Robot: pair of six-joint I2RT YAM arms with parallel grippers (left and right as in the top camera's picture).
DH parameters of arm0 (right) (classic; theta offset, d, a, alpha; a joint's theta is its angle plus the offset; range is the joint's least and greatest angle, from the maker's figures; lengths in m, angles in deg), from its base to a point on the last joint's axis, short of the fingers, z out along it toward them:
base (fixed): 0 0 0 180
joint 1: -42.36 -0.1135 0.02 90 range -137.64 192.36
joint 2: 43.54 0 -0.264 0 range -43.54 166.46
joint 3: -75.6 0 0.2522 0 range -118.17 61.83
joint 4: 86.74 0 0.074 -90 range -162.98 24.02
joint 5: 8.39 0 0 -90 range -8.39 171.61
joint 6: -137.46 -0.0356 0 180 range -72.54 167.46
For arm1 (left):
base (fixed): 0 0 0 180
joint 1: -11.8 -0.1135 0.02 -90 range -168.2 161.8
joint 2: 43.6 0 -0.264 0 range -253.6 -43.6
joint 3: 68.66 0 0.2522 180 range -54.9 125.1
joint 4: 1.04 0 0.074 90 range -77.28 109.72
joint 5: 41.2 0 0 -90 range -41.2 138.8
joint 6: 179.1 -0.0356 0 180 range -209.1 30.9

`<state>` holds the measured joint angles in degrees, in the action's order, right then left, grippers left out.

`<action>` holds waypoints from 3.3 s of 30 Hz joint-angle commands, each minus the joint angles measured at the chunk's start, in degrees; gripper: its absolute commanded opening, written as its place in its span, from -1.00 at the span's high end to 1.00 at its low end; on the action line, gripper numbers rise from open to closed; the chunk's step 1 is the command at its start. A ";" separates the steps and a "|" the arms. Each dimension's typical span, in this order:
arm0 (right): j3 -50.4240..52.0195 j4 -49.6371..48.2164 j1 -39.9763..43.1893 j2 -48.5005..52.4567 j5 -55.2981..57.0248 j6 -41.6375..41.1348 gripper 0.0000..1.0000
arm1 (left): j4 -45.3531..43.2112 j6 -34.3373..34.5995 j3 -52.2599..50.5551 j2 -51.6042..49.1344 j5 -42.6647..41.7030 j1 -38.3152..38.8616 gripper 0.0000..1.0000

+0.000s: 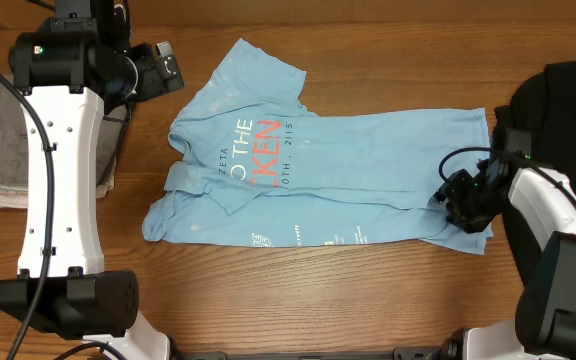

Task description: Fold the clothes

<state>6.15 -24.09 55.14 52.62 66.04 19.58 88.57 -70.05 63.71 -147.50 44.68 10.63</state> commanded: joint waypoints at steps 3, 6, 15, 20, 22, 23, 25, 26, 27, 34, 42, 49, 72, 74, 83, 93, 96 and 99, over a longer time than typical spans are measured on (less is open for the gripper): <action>3.34 -6.84 0.15 0.07 -1.57 -0.68 -0.11 | -0.02 -1.27 0.74 0.39 -0.17 -0.31 -0.99; 3.96 -8.59 0.15 0.07 -0.94 -1.03 -0.09 | 0.00 -1.27 0.74 0.39 -0.17 -0.31 -1.00; 3.96 -10.67 0.15 0.07 0.46 -2.23 0.60 | -0.02 -1.27 0.74 0.39 -0.17 -0.31 -1.00; 3.89 -12.44 0.15 0.07 0.39 -2.45 0.63 | 0.00 -1.27 0.74 0.39 -0.17 -0.31 -1.00; 3.80 -13.33 0.15 0.07 -0.11 -2.67 0.63 | -0.02 -1.27 0.74 0.39 -0.17 -0.31 -1.00; 3.80 -13.79 0.15 0.07 -0.26 -2.89 0.63 | 0.00 -1.27 0.74 0.39 -0.17 -0.31 -1.00; 3.80 -15.04 0.15 0.07 -0.57 -4.11 0.63 | 0.00 -1.27 0.74 0.39 -0.17 -0.31 -1.00; 3.80 -16.06 0.15 0.07 -0.83 -4.42 0.63 | -0.02 -1.27 0.74 0.39 -0.17 -0.31 -1.00; 3.80 -17.03 0.15 0.07 -0.81 -5.20 0.63 | 0.00 -1.27 0.74 0.39 -0.17 -0.31 -1.00; 3.85 -21.66 0.04 0.07 0.17 -8.24 0.63 | 0.00 -1.27 0.74 0.39 -0.20 -0.31 -0.99; 3.89 -23.85 0.04 1.81 3.52 -8.37 0.63 | -0.02 -1.27 0.74 0.39 -0.20 -0.31 -0.99; 3.89 -28.04 -0.76 5.44 3.45 -8.33 0.63 | 0.00 -1.27 0.74 0.39 -0.17 -0.31 -0.99; -8.98 -19.21 -3.06 -3.21 -14.51 13.38 -0.09 | 0.00 -1.27 0.74 0.39 -0.17 -0.31 -0.99; -10.08 -13.55 -4.13 -4.92 -14.12 13.35 0.06 | 0.00 -1.27 0.74 0.39 -0.17 -0.31 -1.00; -4.28 -1.05 -14.45 -5.60 -8.44 13.99 0.92 | 0.00 -1.27 0.74 0.39 -0.17 -0.31 -1.00; 1.75 -5.29 -29.09 -5.27 2.62 18.93 0.92 | -0.02 -1.27 0.74 0.39 -0.17 -0.31 -0.99; 2.51 -8.39 -31.45 -4.85 6.47 18.93 0.92 | 0.00 -1.27 0.74 0.39 -0.17 -0.31 -1.00; 2.60 -10.91 -32.35 -3.58 6.73 18.95 0.92 | 0.00 -1.27 0.74 0.39 -0.17 -0.31 -0.99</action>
<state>8.03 -33.47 23.68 47.51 68.81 37.81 88.53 -70.05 63.71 -147.50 44.68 10.63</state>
